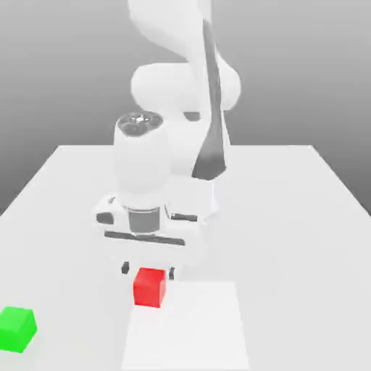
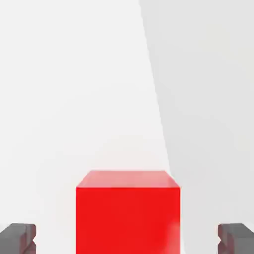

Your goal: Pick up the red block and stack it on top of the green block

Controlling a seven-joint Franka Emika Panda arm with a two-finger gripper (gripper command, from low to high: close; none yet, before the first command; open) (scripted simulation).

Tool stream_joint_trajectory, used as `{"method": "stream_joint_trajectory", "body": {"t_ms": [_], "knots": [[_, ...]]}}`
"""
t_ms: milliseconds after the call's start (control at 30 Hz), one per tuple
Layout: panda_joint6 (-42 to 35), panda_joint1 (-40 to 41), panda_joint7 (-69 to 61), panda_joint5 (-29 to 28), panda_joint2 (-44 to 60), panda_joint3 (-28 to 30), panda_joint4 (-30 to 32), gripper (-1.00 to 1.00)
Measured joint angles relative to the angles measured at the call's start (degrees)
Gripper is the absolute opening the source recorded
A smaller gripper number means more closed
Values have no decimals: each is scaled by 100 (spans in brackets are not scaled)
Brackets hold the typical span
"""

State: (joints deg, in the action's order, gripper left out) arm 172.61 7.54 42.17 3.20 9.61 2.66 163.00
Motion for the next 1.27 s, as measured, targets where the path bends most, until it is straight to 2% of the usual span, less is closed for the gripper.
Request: {"method": "stream_joint_trajectory", "body": {"t_ms": [33,267,500,633,1000,1133,1167,1267], "knots": [[135,53,-26,35,157,-61,-21,-100],[146,78,3,1,171,-82,-23,-100],[-971,83,252,-348,-1136,12,164,-100],[-1451,409,827,-308,-997,236,-451,-100],[-2591,1263,2658,128,167,941,-2728,-100],[-2152,1438,2652,444,893,890,-2995,-100],[-1989,1482,2603,524,1079,837,-3014,100],[-1989,1482,2603,524,1079,837,-3014,100]]}}
